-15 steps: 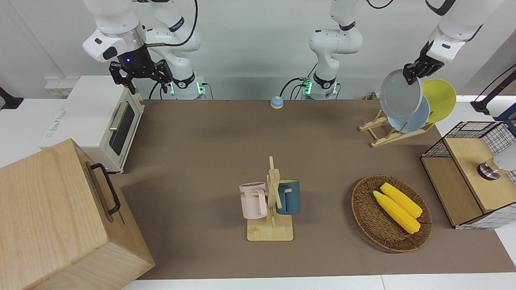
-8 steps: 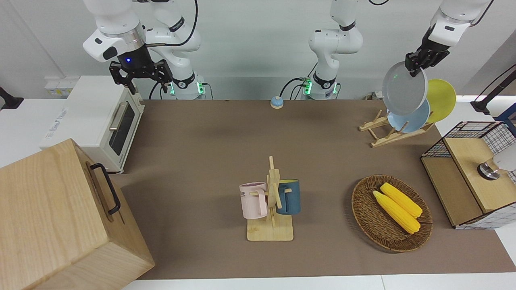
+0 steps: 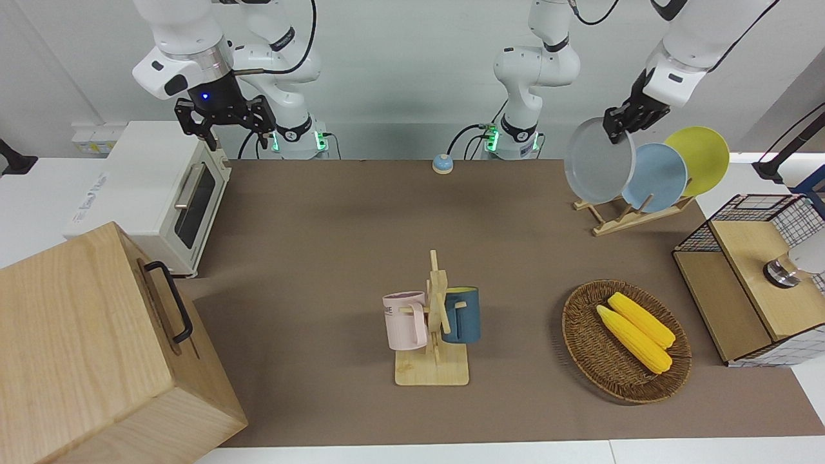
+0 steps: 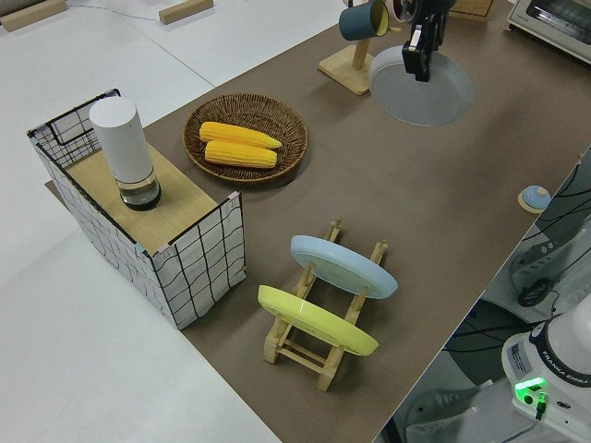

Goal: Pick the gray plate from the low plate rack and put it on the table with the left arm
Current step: 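Lift the gray plate out of the rack with the left gripper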

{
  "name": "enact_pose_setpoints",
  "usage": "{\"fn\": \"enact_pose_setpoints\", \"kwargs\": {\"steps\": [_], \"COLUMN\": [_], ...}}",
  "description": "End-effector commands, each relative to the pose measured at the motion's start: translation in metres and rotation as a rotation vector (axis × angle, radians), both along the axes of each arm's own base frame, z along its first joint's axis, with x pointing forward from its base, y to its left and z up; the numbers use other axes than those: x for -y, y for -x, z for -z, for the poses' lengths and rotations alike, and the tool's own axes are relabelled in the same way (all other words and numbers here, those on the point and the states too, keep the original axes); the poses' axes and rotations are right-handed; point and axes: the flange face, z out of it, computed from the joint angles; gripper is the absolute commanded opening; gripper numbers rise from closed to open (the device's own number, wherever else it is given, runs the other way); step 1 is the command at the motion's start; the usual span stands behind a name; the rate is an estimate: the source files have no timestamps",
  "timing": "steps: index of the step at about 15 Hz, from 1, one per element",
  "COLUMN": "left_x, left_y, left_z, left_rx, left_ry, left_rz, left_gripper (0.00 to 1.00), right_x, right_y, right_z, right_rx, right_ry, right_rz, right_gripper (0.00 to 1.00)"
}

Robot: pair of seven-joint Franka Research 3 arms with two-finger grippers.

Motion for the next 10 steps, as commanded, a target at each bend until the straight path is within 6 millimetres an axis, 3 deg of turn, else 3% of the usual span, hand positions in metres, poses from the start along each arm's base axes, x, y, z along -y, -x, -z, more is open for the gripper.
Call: {"fn": "enact_pose_setpoints", "kwargs": {"steps": [1,10], "left_x": [0.02,0.064], "left_y": [0.005,0.016], "left_z": [0.033,0.126], "left_rx": [-0.072,-0.142], "left_ry": [0.049,0.089], "left_rz": [0.053,0.109], "left_gripper": [0.0,0.0], "right_x": [0.001,0.001], "right_y": [0.002,0.002], "right_z": [-0.003,-0.003], "right_rx": [-0.007,-0.007], "right_ry": [-0.017,-0.017], "right_rz": [0.014,0.014], "right_gripper": [0.99,0.987]}}
